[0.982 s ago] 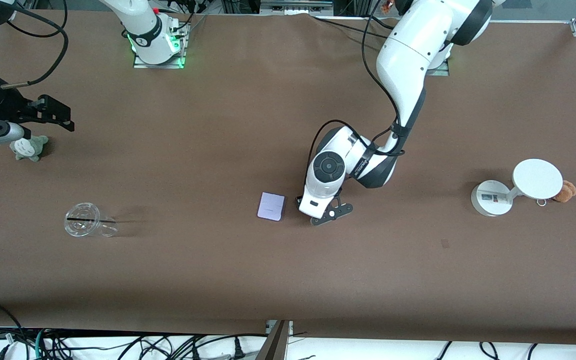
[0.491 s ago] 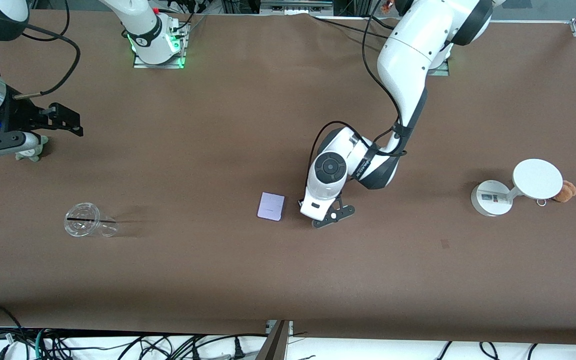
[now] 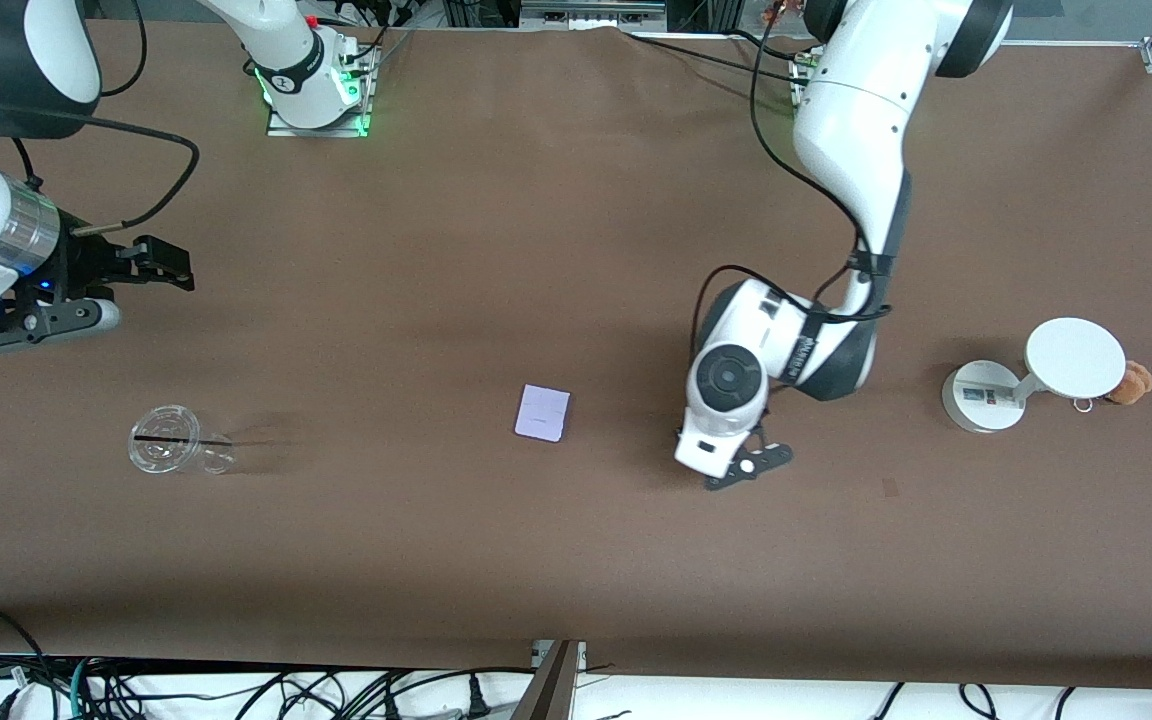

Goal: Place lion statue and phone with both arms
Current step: 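Lift the lion with the left gripper while the right gripper reaches the phone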

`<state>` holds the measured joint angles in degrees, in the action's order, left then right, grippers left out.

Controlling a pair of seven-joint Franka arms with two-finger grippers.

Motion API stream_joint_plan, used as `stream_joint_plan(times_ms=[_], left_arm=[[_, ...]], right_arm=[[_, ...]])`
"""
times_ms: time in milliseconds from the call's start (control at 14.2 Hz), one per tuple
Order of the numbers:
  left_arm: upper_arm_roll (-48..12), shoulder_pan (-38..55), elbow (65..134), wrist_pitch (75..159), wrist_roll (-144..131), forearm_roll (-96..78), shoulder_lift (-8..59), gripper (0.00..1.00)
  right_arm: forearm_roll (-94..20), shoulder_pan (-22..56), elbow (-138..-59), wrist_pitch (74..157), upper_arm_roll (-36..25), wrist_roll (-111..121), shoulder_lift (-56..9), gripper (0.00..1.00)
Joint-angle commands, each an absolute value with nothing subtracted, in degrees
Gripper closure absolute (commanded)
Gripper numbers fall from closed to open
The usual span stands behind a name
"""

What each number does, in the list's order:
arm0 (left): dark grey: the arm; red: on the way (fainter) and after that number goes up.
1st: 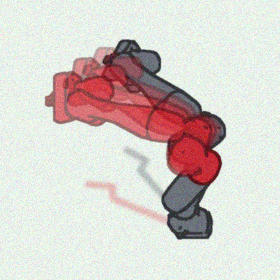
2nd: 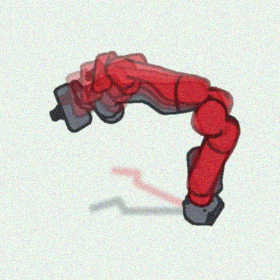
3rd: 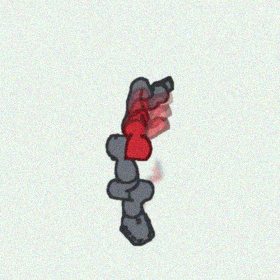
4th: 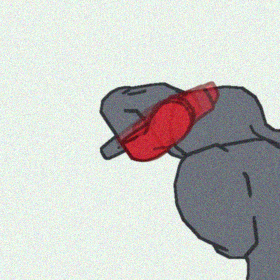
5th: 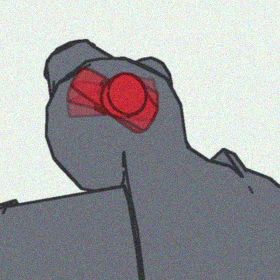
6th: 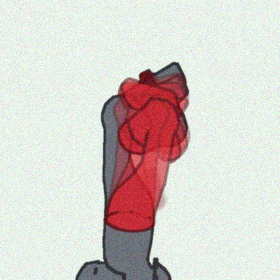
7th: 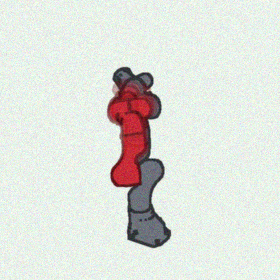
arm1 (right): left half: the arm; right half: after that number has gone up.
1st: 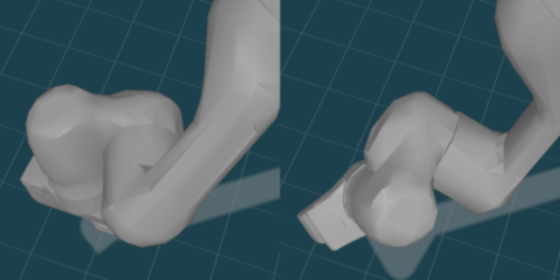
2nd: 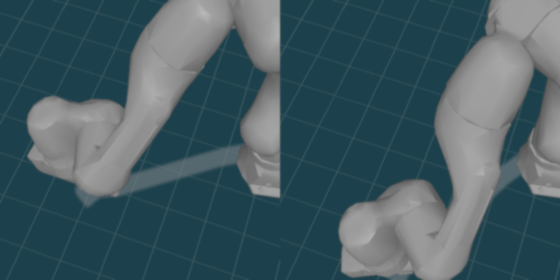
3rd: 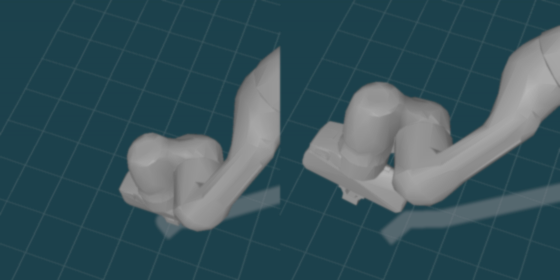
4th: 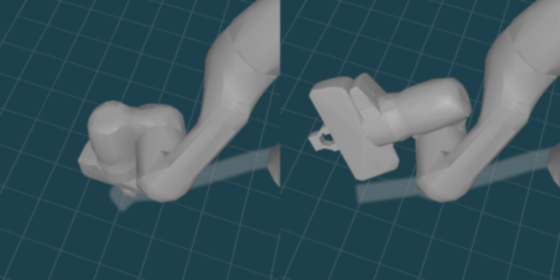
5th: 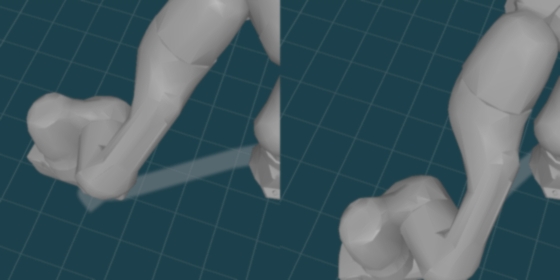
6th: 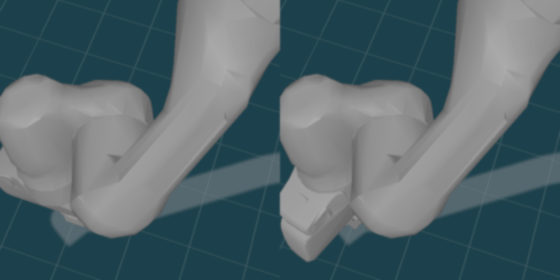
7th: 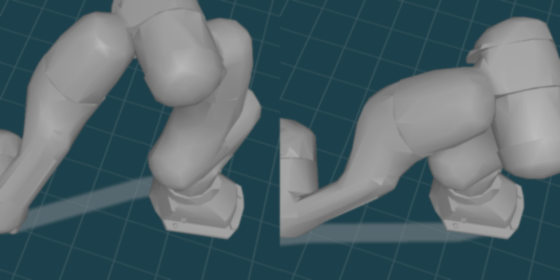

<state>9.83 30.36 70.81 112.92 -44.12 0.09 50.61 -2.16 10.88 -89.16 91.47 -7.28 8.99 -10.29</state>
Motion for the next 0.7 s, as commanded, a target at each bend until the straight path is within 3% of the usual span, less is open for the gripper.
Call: stream_joint_plan(times_ms=[0,351,632], left_arm=[[9.8,24.7,71.5,110.7,-33.9,1.1,48.4,1.0],[9.8,13.2,74.0,110.8,-10.2,0.9,45.3,1.0],[9.7,8.2,79.8,117.8,-0.6,0.8,44.9,1.0]], right_arm=[[-2.3,12.6,-87.7,92.3,-7.3,8.4,-12.5,0.0],[-2.8,23.1,-85.4,104.0,-7.3,-14.3,-22.1,0.0],[-3.0,29.6,-85.4,118.7,-7.3,-27.7,-31.0,0.0]])
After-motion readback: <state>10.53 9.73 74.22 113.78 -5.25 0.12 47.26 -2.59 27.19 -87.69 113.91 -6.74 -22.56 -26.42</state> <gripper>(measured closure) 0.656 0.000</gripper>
